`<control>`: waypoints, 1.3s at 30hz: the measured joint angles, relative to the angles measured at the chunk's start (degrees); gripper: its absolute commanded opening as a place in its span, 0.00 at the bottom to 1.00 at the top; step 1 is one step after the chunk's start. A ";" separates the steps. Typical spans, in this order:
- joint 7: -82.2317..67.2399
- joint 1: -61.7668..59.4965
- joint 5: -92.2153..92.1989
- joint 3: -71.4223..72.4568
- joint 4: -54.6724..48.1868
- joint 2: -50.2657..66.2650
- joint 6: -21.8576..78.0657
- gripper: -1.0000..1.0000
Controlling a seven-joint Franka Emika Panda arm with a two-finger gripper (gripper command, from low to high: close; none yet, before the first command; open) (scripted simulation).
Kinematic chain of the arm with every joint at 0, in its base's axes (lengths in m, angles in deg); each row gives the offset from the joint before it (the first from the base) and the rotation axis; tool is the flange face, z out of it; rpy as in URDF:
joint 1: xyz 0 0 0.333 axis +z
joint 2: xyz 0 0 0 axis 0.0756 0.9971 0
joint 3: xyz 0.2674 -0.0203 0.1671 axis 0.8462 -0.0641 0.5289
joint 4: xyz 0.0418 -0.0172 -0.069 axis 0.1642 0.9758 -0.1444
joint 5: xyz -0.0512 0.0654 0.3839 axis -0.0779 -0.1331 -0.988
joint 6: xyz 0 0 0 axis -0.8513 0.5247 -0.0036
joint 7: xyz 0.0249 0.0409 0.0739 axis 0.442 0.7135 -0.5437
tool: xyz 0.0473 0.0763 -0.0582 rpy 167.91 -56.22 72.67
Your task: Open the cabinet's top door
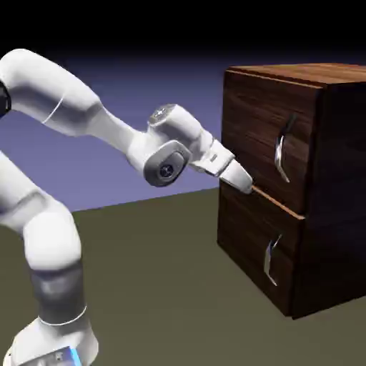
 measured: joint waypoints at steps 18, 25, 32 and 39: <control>33.18 14.27 44.85 -16.06 -4.63 -6.74 4.36 0.50; 46.09 19.82 62.29 -22.31 -6.43 -9.35 6.06 0.50; 58.99 25.37 79.74 -28.55 -8.24 -11.97 7.75 0.50; 71.89 30.91 97.18 -34.80 -10.04 -14.59 9.45 0.50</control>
